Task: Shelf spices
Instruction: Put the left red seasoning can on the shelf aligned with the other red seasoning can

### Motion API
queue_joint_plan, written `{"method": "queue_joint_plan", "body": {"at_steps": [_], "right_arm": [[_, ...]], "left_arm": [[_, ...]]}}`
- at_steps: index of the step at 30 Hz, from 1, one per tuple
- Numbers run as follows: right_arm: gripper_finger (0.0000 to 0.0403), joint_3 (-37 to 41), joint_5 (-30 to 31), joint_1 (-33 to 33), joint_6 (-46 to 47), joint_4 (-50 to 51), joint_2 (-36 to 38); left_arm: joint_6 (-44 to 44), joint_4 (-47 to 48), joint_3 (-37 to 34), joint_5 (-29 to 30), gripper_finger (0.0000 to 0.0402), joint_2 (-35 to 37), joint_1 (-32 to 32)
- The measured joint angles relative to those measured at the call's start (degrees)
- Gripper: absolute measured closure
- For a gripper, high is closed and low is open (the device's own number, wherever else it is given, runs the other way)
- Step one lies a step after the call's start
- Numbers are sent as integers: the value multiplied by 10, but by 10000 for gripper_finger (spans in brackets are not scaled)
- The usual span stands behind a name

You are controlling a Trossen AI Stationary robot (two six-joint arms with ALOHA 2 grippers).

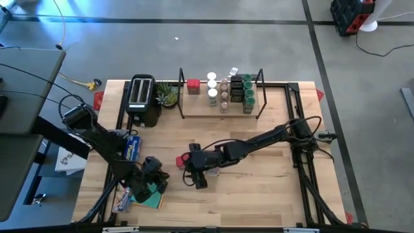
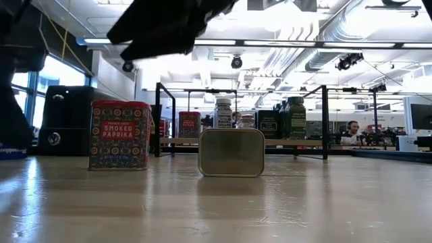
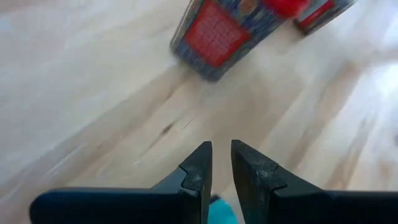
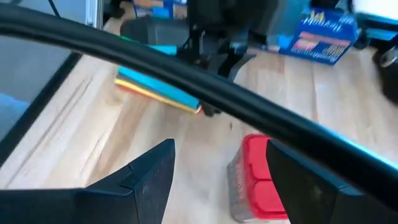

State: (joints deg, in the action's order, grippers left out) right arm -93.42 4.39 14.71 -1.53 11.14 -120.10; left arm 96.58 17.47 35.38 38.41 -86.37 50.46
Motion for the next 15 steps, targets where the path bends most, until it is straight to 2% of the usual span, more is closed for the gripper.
{"method": "queue_joint_plan", "body": {"at_steps": [5,9,13,15], "right_arm": [[155,-1,-46,-35,-31,7,-13],[155,0,-31,-55,-47,11,-37],[155,0,-75,-64,-50,-4,-52],[155,0,-72,-65,-50,-5,-62]], "left_arm": [[-22,-10,1,35,344,0,6],[-26,-11,1,55,344,0,6],[-28,-10,1,57,344,0,6],[-32,-10,1,58,344,0,6]]}}
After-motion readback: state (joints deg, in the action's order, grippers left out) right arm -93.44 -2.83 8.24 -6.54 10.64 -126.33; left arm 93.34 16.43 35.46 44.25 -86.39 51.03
